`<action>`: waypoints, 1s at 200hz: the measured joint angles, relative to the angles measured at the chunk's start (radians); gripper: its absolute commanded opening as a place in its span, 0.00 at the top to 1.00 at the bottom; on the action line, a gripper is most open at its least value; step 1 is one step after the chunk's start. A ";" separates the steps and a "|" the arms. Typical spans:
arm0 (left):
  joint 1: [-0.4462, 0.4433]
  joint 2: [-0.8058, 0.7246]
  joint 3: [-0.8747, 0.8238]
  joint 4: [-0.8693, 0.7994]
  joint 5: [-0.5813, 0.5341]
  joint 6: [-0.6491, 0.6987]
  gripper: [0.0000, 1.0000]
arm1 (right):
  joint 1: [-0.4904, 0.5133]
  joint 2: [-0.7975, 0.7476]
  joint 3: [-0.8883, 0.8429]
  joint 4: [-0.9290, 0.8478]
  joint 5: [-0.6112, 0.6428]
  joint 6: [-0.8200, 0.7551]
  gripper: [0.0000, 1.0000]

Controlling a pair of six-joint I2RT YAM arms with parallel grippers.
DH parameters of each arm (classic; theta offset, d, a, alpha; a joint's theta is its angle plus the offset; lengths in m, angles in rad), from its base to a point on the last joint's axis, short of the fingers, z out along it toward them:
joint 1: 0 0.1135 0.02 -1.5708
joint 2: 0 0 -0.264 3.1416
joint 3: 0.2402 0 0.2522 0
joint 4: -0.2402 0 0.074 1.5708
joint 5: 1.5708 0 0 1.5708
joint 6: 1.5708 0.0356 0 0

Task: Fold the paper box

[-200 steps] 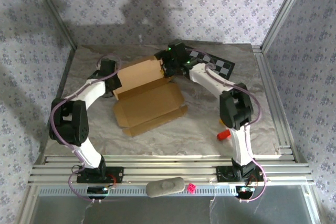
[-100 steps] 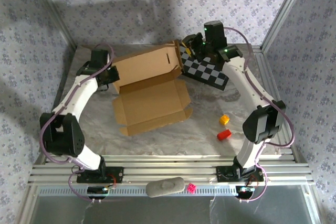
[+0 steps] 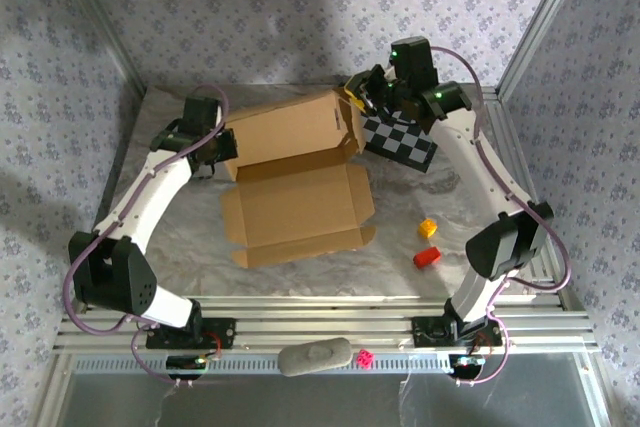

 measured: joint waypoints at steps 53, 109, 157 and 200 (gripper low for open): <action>-0.009 0.000 0.000 -0.032 -0.036 0.013 1.00 | 0.015 -0.055 0.026 -0.005 0.035 -0.017 0.67; -0.022 -0.002 0.000 -0.032 -0.055 0.022 1.00 | 0.058 0.035 0.135 -0.042 0.044 -0.022 0.64; -0.027 -0.015 0.000 -0.032 -0.058 0.023 1.00 | 0.057 0.138 0.189 -0.151 0.074 -0.065 0.61; -0.028 -0.017 0.000 -0.032 -0.058 0.029 1.00 | 0.054 0.142 0.188 -0.186 0.080 -0.082 0.57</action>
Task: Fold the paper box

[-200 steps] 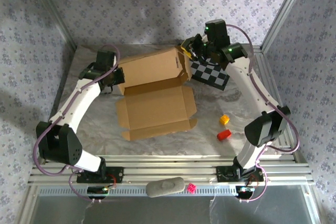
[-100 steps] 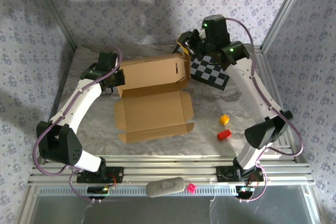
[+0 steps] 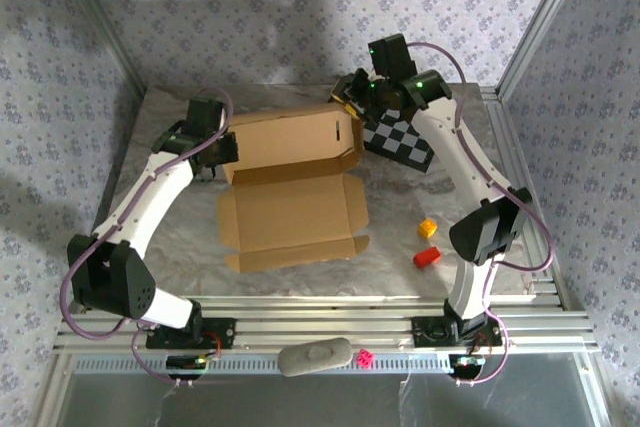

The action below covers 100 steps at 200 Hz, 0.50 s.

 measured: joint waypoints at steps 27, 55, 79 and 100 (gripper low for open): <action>0.000 0.000 0.000 0.000 0.000 0.000 1.00 | -0.003 0.013 0.000 0.001 -0.010 -0.002 0.57; 0.000 0.000 0.000 0.000 0.000 0.000 1.00 | -0.001 0.029 0.000 0.001 -0.019 0.004 0.57; -0.002 0.000 0.000 0.000 0.000 0.000 1.00 | 0.002 0.030 -0.001 0.005 -0.030 0.021 0.57; -0.008 0.000 0.000 0.000 0.000 0.000 1.00 | 0.008 0.031 -0.001 0.012 -0.040 0.039 0.57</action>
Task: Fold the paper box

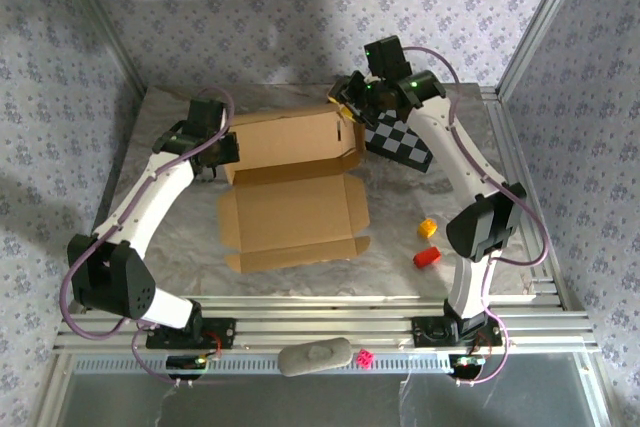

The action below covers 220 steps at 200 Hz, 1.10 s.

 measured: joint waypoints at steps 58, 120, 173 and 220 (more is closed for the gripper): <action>-0.005 0.000 0.000 0.000 0.000 -0.009 1.00 | 0.030 0.000 -0.017 0.025 -0.013 0.056 0.77; -0.011 0.000 0.000 -0.006 -0.014 -0.038 1.00 | 0.030 -0.003 -0.066 0.098 -0.013 0.159 0.97; 0.006 0.000 0.014 -0.018 0.021 -0.082 1.00 | 0.009 -0.079 -0.154 0.178 0.000 0.129 0.32; 0.117 0.000 0.062 -0.019 0.138 -0.139 1.00 | -0.175 -0.512 -0.673 0.409 -0.010 0.072 0.50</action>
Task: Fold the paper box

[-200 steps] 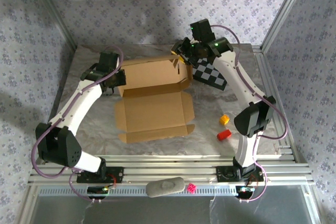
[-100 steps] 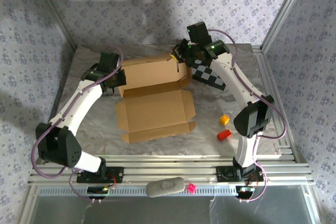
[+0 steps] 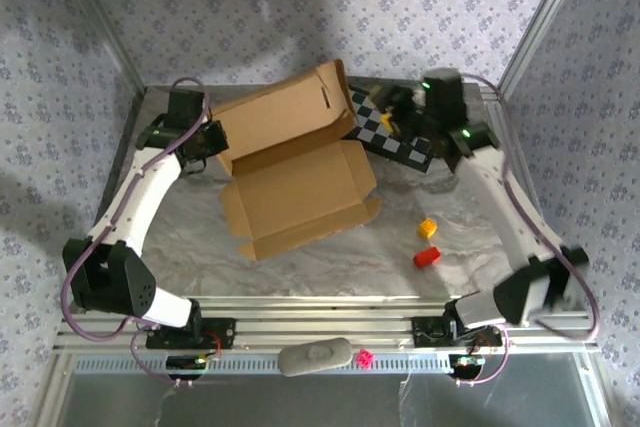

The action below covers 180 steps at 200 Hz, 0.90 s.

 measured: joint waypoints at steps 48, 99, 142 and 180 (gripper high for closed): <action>0.034 0.032 0.058 -0.010 0.104 -0.027 1.00 | -0.140 0.058 -0.273 0.175 -0.137 0.059 0.47; 0.038 0.065 0.058 -0.010 0.170 -0.072 1.00 | -0.073 0.272 -0.185 0.309 -0.225 0.118 0.39; 0.038 0.066 0.058 -0.010 0.182 -0.088 1.00 | -0.020 0.294 -0.087 0.417 -0.232 0.179 0.38; 0.048 0.066 0.058 -0.006 0.188 -0.109 1.00 | 0.007 0.303 -0.065 0.450 -0.232 0.207 0.39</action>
